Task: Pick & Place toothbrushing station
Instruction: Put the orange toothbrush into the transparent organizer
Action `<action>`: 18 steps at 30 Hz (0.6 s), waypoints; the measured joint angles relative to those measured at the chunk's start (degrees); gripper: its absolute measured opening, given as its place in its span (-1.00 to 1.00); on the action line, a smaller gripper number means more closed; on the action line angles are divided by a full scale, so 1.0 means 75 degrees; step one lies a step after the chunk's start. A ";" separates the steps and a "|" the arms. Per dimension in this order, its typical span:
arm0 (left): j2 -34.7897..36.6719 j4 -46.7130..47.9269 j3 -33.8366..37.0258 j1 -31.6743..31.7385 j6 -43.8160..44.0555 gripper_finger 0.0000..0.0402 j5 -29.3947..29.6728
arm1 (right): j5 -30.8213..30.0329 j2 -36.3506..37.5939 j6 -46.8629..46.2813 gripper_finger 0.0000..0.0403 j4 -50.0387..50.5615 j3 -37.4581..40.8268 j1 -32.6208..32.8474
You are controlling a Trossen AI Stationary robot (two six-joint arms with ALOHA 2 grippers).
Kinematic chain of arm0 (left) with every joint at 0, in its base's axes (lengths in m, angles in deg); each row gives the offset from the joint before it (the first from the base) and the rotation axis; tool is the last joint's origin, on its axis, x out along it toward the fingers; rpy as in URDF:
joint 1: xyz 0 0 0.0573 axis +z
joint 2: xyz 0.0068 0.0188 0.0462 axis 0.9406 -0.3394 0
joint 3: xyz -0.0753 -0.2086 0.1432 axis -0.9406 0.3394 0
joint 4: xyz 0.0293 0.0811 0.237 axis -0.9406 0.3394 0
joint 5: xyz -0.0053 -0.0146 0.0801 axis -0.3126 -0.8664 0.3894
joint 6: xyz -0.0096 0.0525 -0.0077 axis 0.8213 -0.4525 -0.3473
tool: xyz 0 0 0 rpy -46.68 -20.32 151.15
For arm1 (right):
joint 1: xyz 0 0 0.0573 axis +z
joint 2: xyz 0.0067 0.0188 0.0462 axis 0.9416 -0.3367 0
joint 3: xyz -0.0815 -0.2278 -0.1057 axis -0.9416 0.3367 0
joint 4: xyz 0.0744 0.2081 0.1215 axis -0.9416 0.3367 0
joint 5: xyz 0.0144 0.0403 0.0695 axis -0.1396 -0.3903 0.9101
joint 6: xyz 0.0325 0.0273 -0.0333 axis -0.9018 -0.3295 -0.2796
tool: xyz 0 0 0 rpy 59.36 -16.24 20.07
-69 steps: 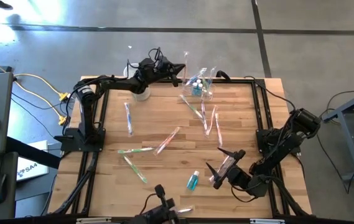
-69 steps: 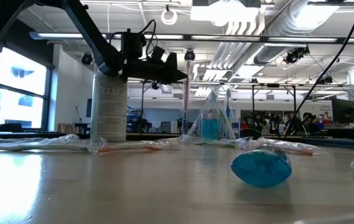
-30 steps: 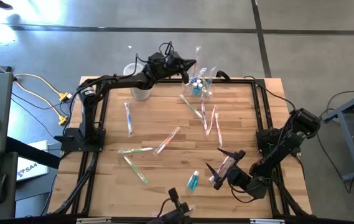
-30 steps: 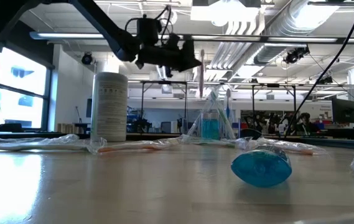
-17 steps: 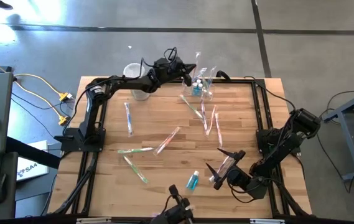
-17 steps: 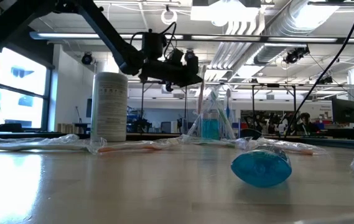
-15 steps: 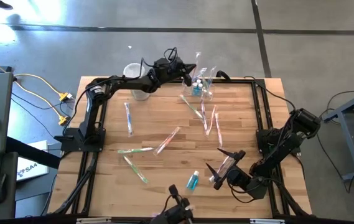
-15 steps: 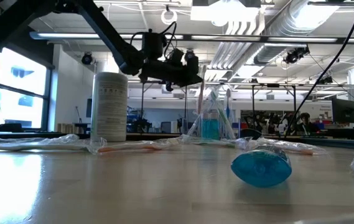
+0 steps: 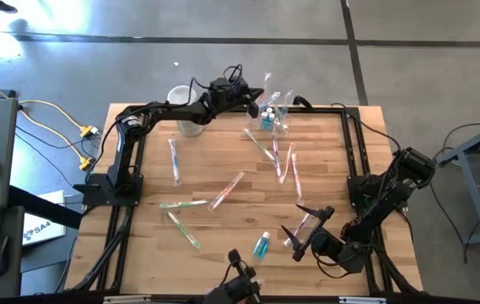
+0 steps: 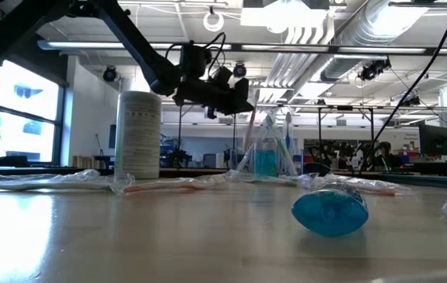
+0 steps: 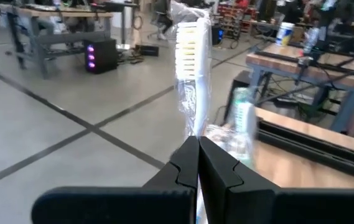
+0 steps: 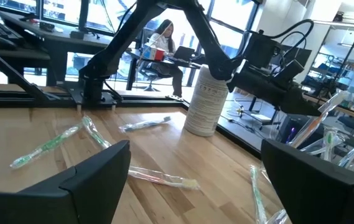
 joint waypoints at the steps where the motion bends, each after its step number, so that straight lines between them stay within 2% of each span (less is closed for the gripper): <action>1: 0.0000 0.0069 0.0000 0.0000 -0.0001 -1.00 -0.0032 | 0.0000 0.0000 -0.0010 0.75 -0.0001 0.0000 -0.0004; 18: -0.0006 0.0296 0.0000 -0.0012 0.0256 -1.00 -0.0029 | 0.0000 0.0000 -0.0007 0.75 -0.0004 0.0000 -0.0004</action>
